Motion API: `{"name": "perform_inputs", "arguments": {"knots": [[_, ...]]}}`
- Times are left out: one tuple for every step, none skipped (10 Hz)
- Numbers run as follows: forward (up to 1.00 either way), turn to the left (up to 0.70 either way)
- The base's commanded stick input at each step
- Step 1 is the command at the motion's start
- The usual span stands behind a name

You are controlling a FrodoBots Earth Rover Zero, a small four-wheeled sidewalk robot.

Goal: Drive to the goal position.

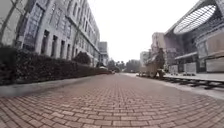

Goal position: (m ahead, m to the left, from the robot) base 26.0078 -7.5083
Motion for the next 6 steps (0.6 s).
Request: {"name": "perform_inputs", "arguments": {"knots": [[0.45,0.0],[0.45,0.0],[0.45,0.0],[0.45,0.0],[0.45,0.0],[0.45,0.0]]}}
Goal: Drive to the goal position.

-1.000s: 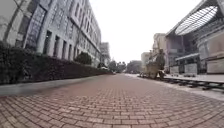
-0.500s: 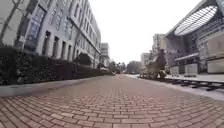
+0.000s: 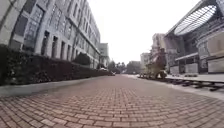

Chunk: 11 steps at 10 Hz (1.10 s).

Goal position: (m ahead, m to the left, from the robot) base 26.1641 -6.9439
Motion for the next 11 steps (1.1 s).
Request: {"name": "perform_inputs", "arguments": {"knots": [[0.45,0.0],[0.45,0.0],[0.45,0.0],[0.45,0.0],[0.45,0.0],[0.45,0.0],[0.45,0.0],[0.45,0.0],[0.45,0.0],[0.45,0.0],[0.45,0.0]]}}
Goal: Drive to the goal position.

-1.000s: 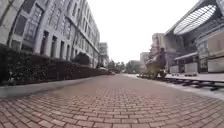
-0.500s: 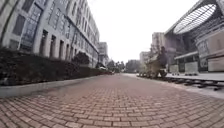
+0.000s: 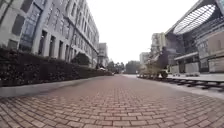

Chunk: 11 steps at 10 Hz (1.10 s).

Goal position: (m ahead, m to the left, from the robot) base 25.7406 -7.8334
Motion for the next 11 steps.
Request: {"name": "perform_inputs", "arguments": {"knots": [[0.45,0.0],[0.45,0.0],[0.45,0.0],[0.45,0.0],[0.45,0.0],[0.45,0.0],[0.45,0.0],[0.45,0.0],[0.45,0.0],[0.45,0.0],[0.45,0.0]]}}
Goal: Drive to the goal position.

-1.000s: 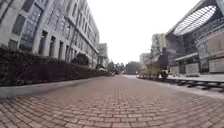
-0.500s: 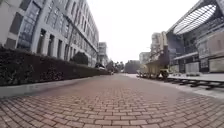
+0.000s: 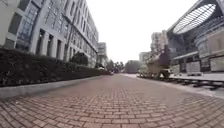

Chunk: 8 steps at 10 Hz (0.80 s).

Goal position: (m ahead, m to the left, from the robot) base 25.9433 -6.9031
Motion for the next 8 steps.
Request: {"name": "perform_inputs", "arguments": {"knots": [[0.45,0.0],[0.45,0.0],[0.45,0.0],[0.45,0.0],[0.45,0.0],[0.45,0.0],[0.45,0.0],[0.45,0.0]]}}
